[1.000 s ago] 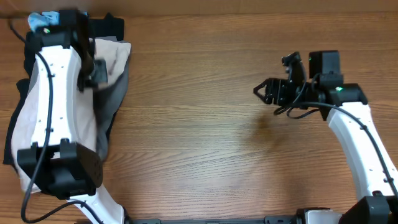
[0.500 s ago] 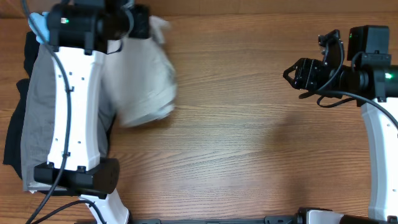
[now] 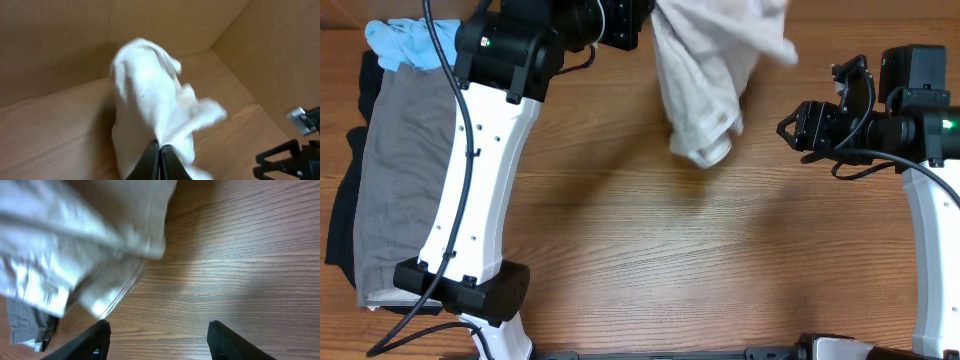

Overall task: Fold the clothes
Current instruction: 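Lift the beige shorts with the left gripper and drop them mid-table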

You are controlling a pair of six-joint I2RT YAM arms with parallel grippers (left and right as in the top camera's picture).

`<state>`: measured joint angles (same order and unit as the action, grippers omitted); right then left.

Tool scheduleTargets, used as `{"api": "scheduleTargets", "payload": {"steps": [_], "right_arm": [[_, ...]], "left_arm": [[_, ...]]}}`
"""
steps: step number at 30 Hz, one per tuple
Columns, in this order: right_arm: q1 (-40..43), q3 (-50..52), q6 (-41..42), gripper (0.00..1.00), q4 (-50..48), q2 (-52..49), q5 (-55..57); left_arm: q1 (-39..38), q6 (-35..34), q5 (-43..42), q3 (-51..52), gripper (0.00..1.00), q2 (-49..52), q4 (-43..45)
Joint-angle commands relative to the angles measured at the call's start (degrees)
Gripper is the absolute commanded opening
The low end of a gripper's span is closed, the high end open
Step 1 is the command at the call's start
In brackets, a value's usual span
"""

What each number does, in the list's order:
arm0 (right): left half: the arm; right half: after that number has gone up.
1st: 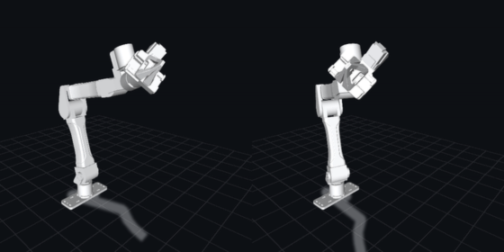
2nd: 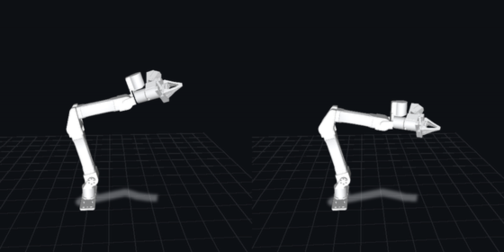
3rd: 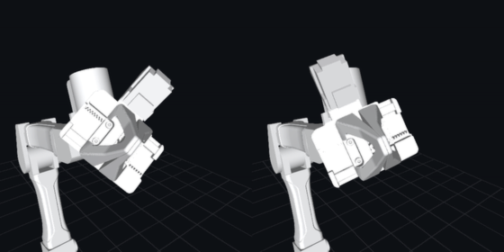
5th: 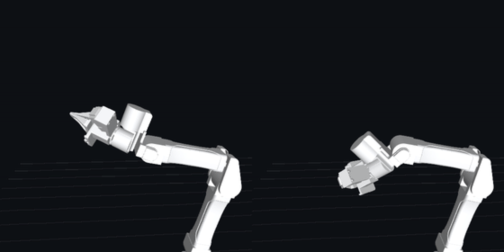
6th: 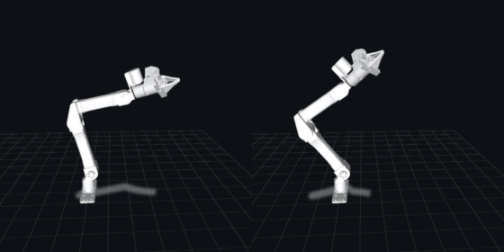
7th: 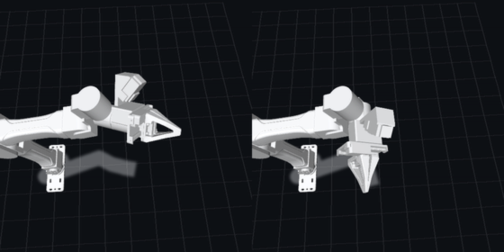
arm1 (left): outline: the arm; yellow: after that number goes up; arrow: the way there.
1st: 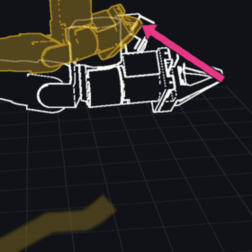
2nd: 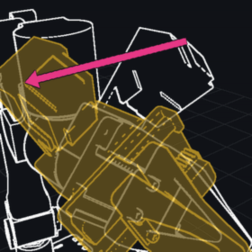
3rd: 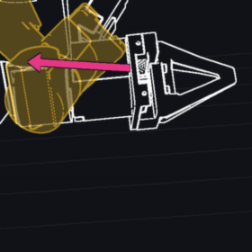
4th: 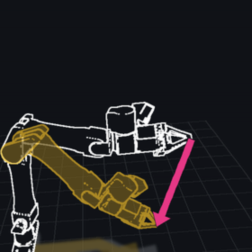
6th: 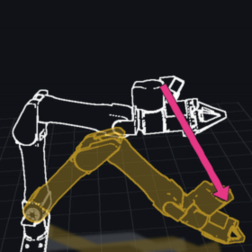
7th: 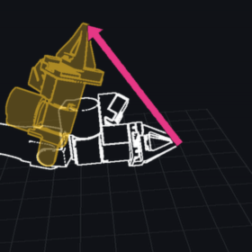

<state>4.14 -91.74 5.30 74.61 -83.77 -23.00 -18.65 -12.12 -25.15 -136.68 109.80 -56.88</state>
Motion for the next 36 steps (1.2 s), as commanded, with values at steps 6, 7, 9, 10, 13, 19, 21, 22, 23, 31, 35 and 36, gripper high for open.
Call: {"api": "scheduleTargets", "payload": {"steps": [6,7,9,10,13,19,21,22,23,31,35,36], "right_arm": [[0.2,-1.2,-0.5,0.66,-0.4,-0.5,0.5],[0.2,-1.2,-0.5,0.66,-0.3,-0.6,0.5],[0.2,-1.2,-0.5,0.66,-0.3,-0.7,0.4],[0.2,-1.2,-0.5,0.66,-0.3,-0.7,0.5],[0.2,-1.2,-0.5,0.66,-0.3,-0.7,0.5],[0.2,-1.2,-0.5,0.66,-1.0,-0.7,2.4],[0.5,-1.2,0.8,0.66,-1.8,-0.7,4.0],[0.9,-1.3,1.0,0.66,-2.1,-0.7,4.2],[1.5,-1.4,1.0,0.66,-2.5,-0.7,4.2],[10.7,-3.1,2.2,0.66,-4.0,-0.5,2.1],[14.7,-4.6,2.2,0.66,-4.0,-0.5,-0.5],[15.1,-4.8,2.2,0.66,-4.0,-0.5,-0.8]], "left_arm": [[-2.3,1.8,-1.3,-1.7,0.04,3.5,-4.9],[-2.8,1.9,-1.3,-1.7,0.04,4.5,-5.5],[-3.8,1.9,-2.0,-1.7,0.04,6.2,-6.2],[-4.5,1.9,-2.7,-1.7,0.04,7.0,-6.3],[-6.2,1.9,-3.0,-1.7,0.04,7.8,-5.5],[-10.3,1.9,-2.8,-2.4,0.04,7.8,-2.4],[-11.3,1.9,-2.8,-2.3,0.04,7.8,-2.6],[-11.7,1.9,-2.5,-2.3,0.04,7.8,-3.1],[-12.2,1.9,-1.7,-2.3,0.04,7.8,-4.1],[-15.5,6.7,6.1,-2.2,0.11,8.3,-13.6],[-15.9,11.3,7.6,-2.2,0.54,9.0,-18.2],[-15.8,11.3,9.8,-2.2,0.56,9.1,-19.1]]}}
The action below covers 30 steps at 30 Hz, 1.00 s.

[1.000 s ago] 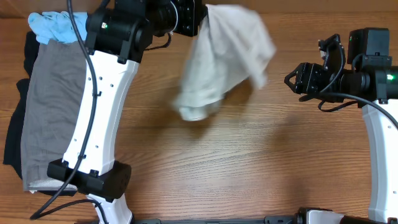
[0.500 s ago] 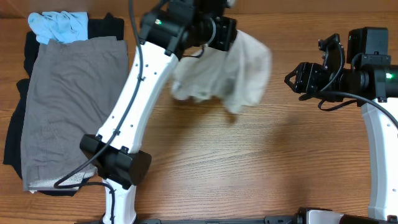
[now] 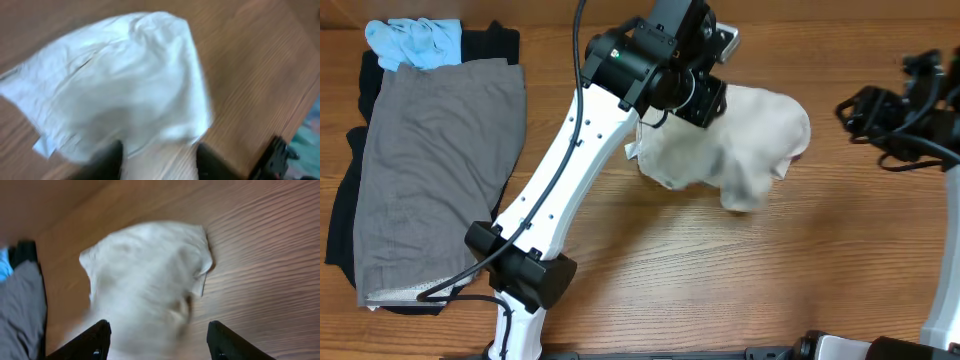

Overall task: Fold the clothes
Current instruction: 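Lift the beige shorts with the left gripper and drop them mid-table, then grasp the beige shorts' waistband edge with the left gripper and lift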

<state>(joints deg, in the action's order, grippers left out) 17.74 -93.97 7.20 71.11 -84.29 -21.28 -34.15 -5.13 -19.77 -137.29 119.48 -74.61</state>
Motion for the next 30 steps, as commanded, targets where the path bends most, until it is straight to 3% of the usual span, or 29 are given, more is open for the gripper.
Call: {"api": "scheduleTargets", "payload": {"steps": [1,8,12,22,30], "right_arm": [[1.8,-2.6,0.3,0.66,-0.6,0.1,-2.6],[1.1,-2.5,-1.5,0.66,-0.6,0.0,-2.6],[-0.3,-2.5,-3.1,0.66,0.2,0.0,-2.4],[-4.4,-2.0,-3.1,0.66,0.3,0.0,-1.7],[-6.6,-1.6,-3.1,0.67,0.8,-0.7,-0.4]], "left_arm": [[0.1,3.8,7.2,-1.6,0.57,-0.5,-1.8],[8.6,1.8,10.5,-1.6,0.73,2.0,5.1],[13.4,5.9,7.7,-1.6,0.77,6.8,7.7],[17.0,14.2,-6.4,-1.6,0.77,21.3,11.8],[16.8,14.3,-11.0,-1.6,0.76,27.5,13.1]]}}
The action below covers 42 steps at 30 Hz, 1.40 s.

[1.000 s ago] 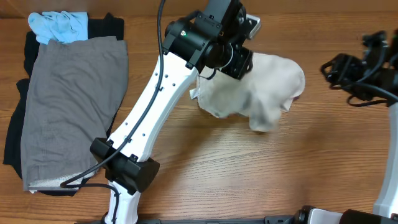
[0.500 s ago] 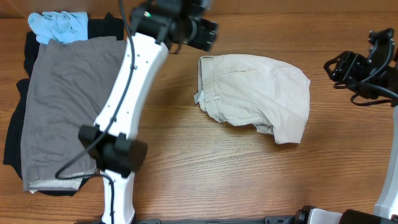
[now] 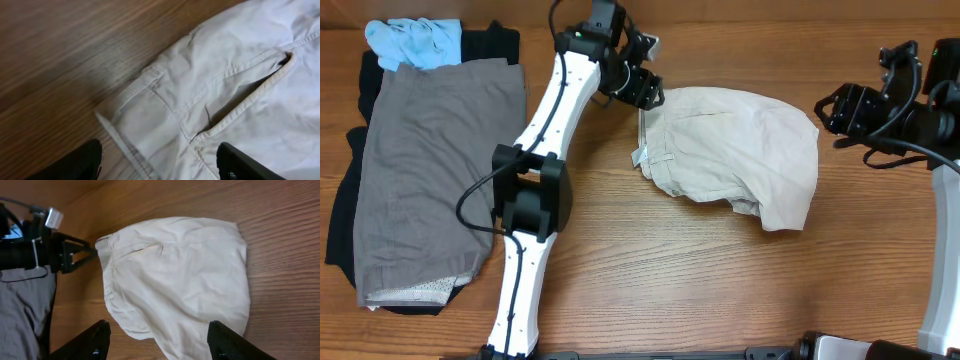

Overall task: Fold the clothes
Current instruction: 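Grasp the beige shorts' waistband edge with the left gripper and lift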

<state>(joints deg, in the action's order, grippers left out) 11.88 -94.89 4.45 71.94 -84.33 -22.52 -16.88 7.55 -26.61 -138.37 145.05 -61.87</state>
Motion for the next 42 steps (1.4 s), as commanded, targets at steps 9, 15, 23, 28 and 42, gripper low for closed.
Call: {"api": "scheduleTargets", "payload": {"steps": [9,15,23,28,42], "right_arm": [[-0.9,-0.7,-0.3,0.67,-0.3,-0.7,1.1],[-1.0,-0.7,-0.3,0.67,-0.8,-0.7,1.1],[-1.0,-0.7,0.1,0.66,-1.4,-0.7,1.0],[-0.9,-0.7,0.1,0.66,-1.6,-0.7,1.1],[-1.0,-0.7,-0.2,0.67,-1.6,-0.7,1.1]], "left_arm": [[-0.4,-0.1,-4.1,-0.5,0.65,6.7,2.4],[-0.5,-5.5,-4.2,-0.5,0.34,6.7,5.2],[-0.3,-9.9,-5.8,-5.2,0.04,6.6,6.0],[-0.2,-8.8,-2.4,-22.7,0.04,6.6,-4.8],[-4.7,0.2,5.6,-41.5,0.04,-9.4,-21.6]]}}
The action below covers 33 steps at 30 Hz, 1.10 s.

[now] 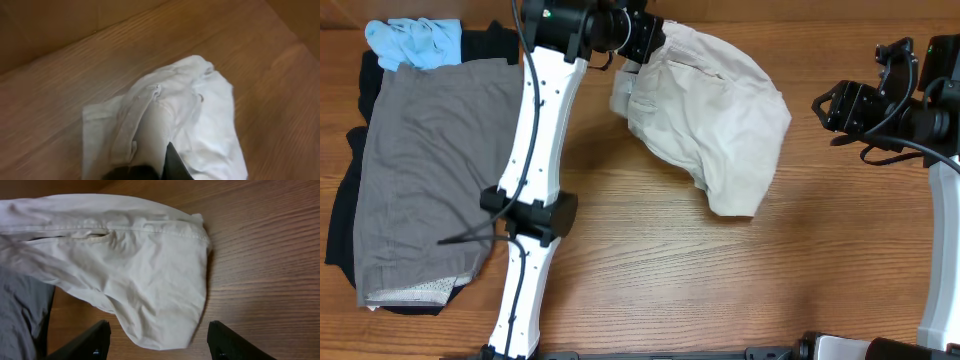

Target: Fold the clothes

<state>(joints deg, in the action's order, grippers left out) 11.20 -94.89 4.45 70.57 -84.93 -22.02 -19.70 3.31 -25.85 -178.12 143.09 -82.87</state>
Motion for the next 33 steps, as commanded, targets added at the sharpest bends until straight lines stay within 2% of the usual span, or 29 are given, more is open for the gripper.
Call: {"api": "scheduleTargets", "payload": {"steps": [1,10,11,14,18,24,33], "right_arm": [[-0.3,-0.7,-0.2,0.67,-0.2,-0.1,0.5],[-0.3,2.5,-2.3,0.68,-0.8,-0.1,0.0],[-0.3,3.8,-3.3,0.74,-1.4,-0.1,-0.8],[-0.3,6.7,-3.8,0.77,-3.7,-0.1,-2.7],[-0.8,13.6,-7.9,0.85,-11.8,-0.2,-12.9],[-5.1,21.3,-7.2,0.90,-27.3,-3.0,-15.4],[-9.7,22.3,6.9,0.89,-44.4,-15.5,-10.2]], "left_arm": [[-2.3,4.9,6.4,-1.7,0.04,-8.7,-1.0],[-5.4,8.3,12.9,-1.7,0.04,-19.5,-1.4],[-5.4,8.3,13.7,-1.7,0.04,-21.0,-1.5],[-5.3,8.3,16.3,-1.7,0.04,-22.4,-2.0],[-5.3,8.3,17.3,-1.7,0.04,-22.9,-3.9],[-5.5,8.3,17.0,-1.7,0.04,-22.9,-7.4],[-5.5,7.2,12.2,-1.7,0.04,-22.9,-13.4]]}}
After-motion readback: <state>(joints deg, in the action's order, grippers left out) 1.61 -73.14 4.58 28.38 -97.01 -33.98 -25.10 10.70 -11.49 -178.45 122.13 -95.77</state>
